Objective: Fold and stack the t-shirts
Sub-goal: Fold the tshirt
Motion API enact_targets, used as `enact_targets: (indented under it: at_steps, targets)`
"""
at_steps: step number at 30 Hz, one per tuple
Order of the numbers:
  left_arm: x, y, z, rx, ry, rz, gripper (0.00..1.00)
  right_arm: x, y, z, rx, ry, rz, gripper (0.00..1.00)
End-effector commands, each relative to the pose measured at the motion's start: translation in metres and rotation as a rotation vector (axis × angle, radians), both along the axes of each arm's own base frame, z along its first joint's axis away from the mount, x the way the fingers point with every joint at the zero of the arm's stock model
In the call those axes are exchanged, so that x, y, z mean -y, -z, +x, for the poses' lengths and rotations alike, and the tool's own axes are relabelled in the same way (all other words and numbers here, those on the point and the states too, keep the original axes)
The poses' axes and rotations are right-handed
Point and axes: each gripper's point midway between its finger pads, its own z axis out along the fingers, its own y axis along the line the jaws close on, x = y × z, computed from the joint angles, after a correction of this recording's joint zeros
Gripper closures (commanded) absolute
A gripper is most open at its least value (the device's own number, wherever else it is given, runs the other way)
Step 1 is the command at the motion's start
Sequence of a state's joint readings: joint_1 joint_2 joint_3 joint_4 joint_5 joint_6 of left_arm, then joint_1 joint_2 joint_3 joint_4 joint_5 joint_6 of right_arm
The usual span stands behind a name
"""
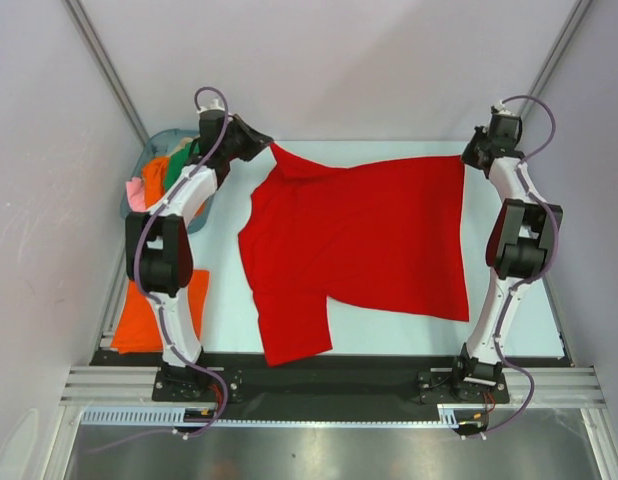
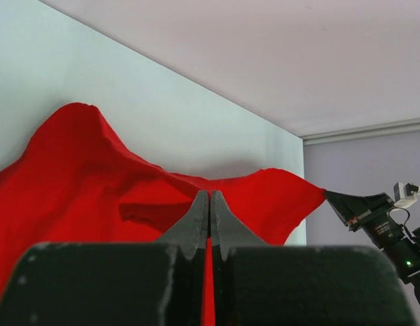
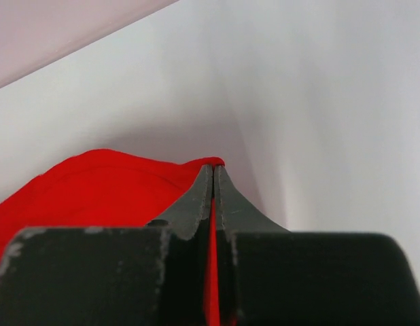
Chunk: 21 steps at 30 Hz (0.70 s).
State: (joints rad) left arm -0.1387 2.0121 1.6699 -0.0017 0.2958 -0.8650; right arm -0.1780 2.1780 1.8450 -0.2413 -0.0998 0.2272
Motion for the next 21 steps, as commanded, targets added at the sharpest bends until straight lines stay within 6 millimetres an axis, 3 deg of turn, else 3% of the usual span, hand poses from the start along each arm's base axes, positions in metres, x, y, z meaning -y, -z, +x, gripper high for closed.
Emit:
enact_targets:
  at_steps: [1, 2, 4, 5, 6, 8, 10, 12, 21]
  targets:
    - [-0.01, -0.07, -0.025, 0.123, -0.009, -0.014, 1.0, 0.0, -0.037, -0.009, 0.074, -0.018, 0.021, 1.0]
    - [-0.013, -0.062, -0.031, 0.107, -0.014, -0.003, 1.0, 0.0, -0.043, -0.013, 0.077, -0.017, 0.024, 1.0]
    - [-0.018, -0.065, -0.044, 0.101, -0.025, 0.015, 0.99, -0.001, -0.036, -0.023, 0.049, -0.016, 0.036, 1.0]
    - [-0.02, -0.055, -0.05, 0.076, -0.027, 0.025, 1.0, 0.0, -0.047, -0.028, 0.066, -0.015, 0.037, 1.0]
    - [-0.022, -0.054, -0.054, 0.072, -0.033, 0.032, 1.0, -0.002, -0.037, -0.036, 0.044, -0.016, 0.057, 1.0]
    - [-0.026, -0.046, -0.067, 0.05, -0.035, 0.054, 1.0, -0.003, -0.047, -0.045, 0.056, -0.018, 0.068, 1.0]
    - [-0.031, -0.041, -0.074, 0.038, -0.048, 0.07, 1.0, -0.007, -0.039, -0.057, 0.032, -0.023, 0.092, 1.0]
    - [-0.035, -0.037, -0.085, 0.024, -0.047, 0.085, 1.0, -0.01, -0.046, -0.066, 0.042, -0.027, 0.102, 1.0]
    - [-0.044, -0.013, -0.119, -0.034, -0.045, 0.125, 1.0, -0.019, -0.022, -0.102, -0.042, -0.021, 0.147, 1.0]
